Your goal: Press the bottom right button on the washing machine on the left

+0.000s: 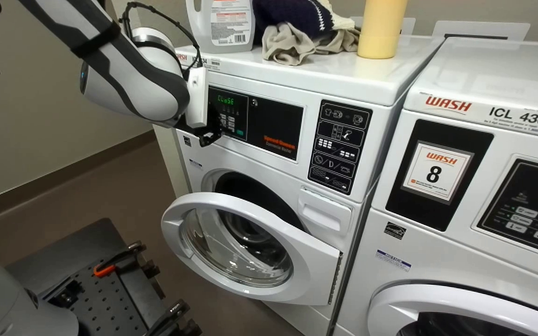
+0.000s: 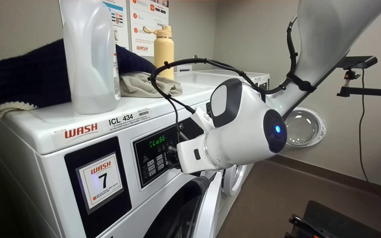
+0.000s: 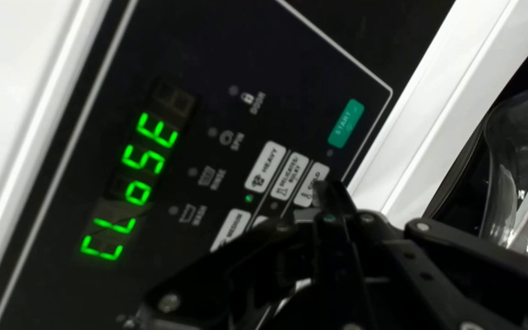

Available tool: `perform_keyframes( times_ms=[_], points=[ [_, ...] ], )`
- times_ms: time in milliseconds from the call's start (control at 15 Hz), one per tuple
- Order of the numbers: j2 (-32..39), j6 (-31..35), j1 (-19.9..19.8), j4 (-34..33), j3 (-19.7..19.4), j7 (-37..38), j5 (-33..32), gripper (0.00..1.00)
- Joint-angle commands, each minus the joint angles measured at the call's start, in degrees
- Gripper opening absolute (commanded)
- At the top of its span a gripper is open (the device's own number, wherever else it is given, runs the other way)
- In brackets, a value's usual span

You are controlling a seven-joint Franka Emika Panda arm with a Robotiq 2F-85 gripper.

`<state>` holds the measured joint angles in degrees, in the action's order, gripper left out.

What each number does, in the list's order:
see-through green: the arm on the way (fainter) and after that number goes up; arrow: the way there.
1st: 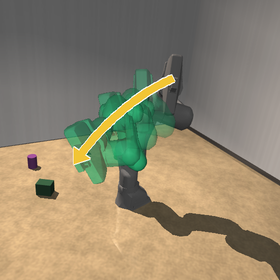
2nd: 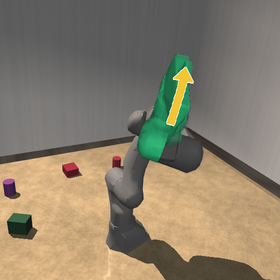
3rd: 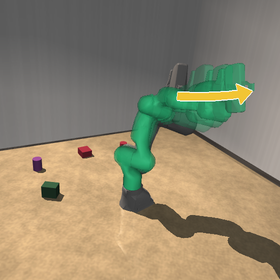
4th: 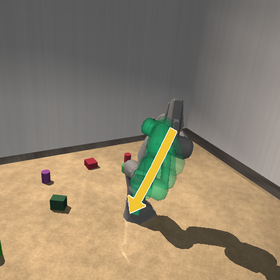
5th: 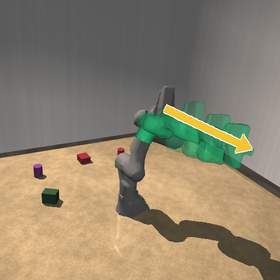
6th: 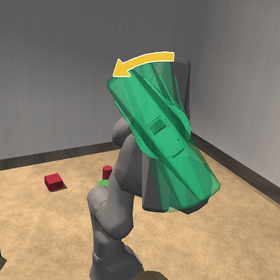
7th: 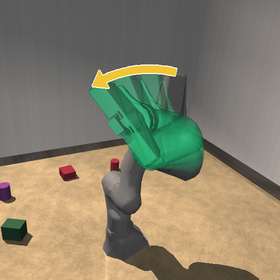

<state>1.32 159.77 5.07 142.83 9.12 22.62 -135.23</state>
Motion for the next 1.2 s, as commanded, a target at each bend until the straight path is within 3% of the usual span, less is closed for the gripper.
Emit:
perform_keyframes(
  times_ms=[0, 400, 1133],
  points=[
    [1.0, -1.2, 0.1, -2.8, 0.1, 2.4, -0.4, 0.00],
    [0.2, 3.1, 0.6, -3.4, 0.7, 1.9, 3.6, 0.00],
    [-0.4, 22.8, 1.5, -8.9, 0.9, -0.5, 14.9, 0.00]
  ],
)
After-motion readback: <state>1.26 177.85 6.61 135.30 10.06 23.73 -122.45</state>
